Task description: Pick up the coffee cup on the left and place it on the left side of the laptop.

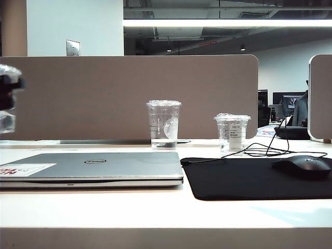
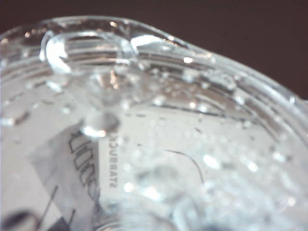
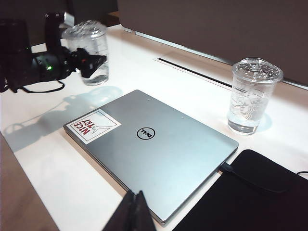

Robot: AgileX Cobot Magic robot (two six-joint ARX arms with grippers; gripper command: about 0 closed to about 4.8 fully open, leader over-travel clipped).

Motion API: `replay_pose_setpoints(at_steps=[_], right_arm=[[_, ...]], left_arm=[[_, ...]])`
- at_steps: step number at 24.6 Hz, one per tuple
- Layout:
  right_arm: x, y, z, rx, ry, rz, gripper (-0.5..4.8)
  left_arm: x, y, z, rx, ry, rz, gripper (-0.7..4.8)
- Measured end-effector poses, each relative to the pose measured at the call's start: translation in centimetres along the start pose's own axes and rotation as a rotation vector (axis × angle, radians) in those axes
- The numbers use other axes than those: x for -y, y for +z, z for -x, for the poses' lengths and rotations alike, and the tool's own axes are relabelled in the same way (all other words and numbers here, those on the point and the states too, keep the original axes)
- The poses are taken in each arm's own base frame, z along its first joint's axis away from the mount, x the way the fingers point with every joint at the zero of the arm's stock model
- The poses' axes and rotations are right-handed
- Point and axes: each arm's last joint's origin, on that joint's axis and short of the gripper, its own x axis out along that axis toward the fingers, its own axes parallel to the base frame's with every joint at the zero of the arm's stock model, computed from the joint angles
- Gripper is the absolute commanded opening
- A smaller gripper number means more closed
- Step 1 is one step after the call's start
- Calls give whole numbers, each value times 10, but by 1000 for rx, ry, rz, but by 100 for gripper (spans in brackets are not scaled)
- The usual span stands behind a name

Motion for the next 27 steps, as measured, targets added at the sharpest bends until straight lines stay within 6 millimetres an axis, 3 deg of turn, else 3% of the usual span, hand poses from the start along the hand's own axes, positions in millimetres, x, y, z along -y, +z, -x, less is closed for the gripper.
replay_pose_setpoints(at_steps=[6,19,24,25,27], right_arm=[[0,0,0,0,0,0,-4],[0,-2,0,-16,1,0,-4],[-1,-2,0,-16,26,-1,-4],[-1,-2,0,-17,26,-1,-4],[-1,-2,0,-18,26,-1,-4]], left_arm=[[-13,-13,11,-19,43,5,238],[-30,-60,-6,-54,53,10,239],[-30,-69,-24,-13,4,10,248],[-30,-69,-26,-12,-13,10,268],[-29,-69,-27,-14,-22,10,410]])
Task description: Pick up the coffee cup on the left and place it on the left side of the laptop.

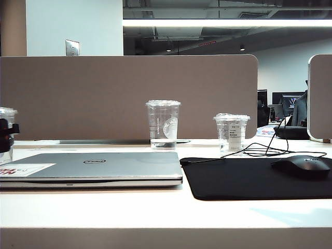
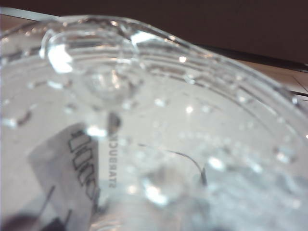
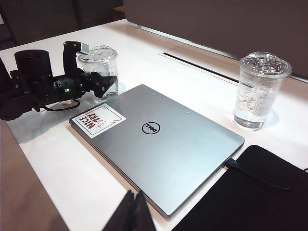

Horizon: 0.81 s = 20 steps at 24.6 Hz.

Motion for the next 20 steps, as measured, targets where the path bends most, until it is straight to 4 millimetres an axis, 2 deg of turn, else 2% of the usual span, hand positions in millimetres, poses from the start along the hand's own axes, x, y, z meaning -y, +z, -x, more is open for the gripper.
replay_pose_setpoints(at_steps=[1,2,6,15,20], right_arm=[[0,0,0,0,0,0,-4],[0,0,0,-1,0,0,-4],[0,0,0,-5,0,0,-4],[0,0,0,-5,0,7,-4],[0,0,0,-5,0,7,-4]], left_arm=[[0,0,0,2,-9,-1,466],[0,1,0,2,-15,-1,471],[1,-2,3,-10,-23,0,471],[4,11,33,-1,-23,-68,466],[6,20,45,-160,-7,-89,466]])
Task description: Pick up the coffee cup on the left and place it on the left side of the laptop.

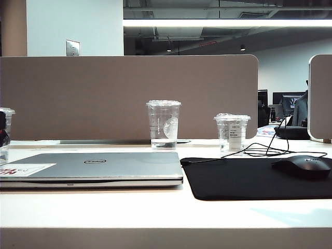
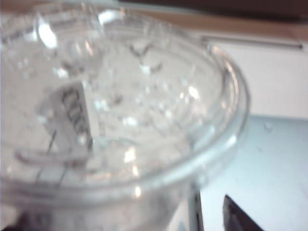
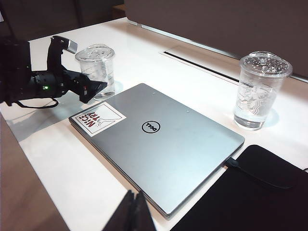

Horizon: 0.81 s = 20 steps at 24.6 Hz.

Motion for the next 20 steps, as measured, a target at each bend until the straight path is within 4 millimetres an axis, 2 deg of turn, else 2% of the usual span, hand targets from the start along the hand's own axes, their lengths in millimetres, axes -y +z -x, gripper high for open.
replay_pose_setpoints(at_steps=[3,5,7,8,9,11,17,20], right_arm=[[0,0,0,0,0,0,-4],[0,0,0,0,0,0,-4],[0,0,0,0,0,0,-4],[0,0,0,0,0,0,-4],[0,0,0,0,0,0,-4],[0,0,0,0,0,0,-4],[0,0,0,1,-8,0,-4],[0,0,0,1,-8,0,-3]], left_arm=[[1,9,9,-42,10,-7,465],[1,16,18,-66,30,-27,363],[2,23,23,-58,32,-40,162],[3,29,29,-52,34,-47,117],[3,31,32,-49,34,-49,48],[4,38,40,-44,33,-53,-10],[7,52,66,-48,31,-56,-6],[10,60,90,-41,29,-57,-6]])
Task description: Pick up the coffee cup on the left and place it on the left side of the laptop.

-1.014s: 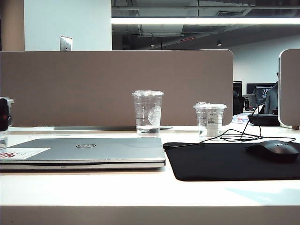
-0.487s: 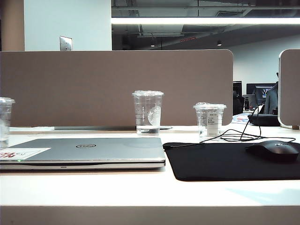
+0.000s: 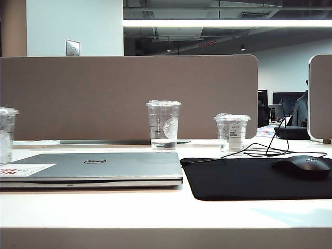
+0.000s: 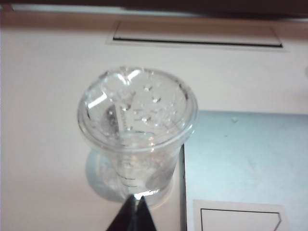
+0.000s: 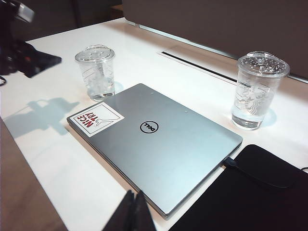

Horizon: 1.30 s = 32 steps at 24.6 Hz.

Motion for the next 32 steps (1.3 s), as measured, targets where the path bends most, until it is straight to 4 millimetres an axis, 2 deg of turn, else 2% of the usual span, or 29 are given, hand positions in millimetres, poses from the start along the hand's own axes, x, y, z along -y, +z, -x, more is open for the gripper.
replay_pose_setpoints(at_steps=[3,6,13,18,21,23,26,32], right_arm=[[0,0,0,0,0,0,-3],[0,0,0,0,0,0,-3],[0,0,0,0,0,0,-3],[0,0,0,-1,0,0,-3],[0,0,0,-1,-2,0,-3],[0,0,0,-1,0,0,-3],[0,0,0,-1,0,0,-3],[0,0,0,-1,0,0,-3]], left_arm=[[1,9,25,66,-3,-2,-6],[2,14,40,121,-6,45,-6],[5,15,51,136,-91,117,-6],[14,17,81,238,-97,78,-6],[20,7,86,257,-99,74,-6],[25,-8,82,256,-145,65,-6],[26,-27,77,271,-143,66,-6],[21,-48,73,333,-104,63,-6]])
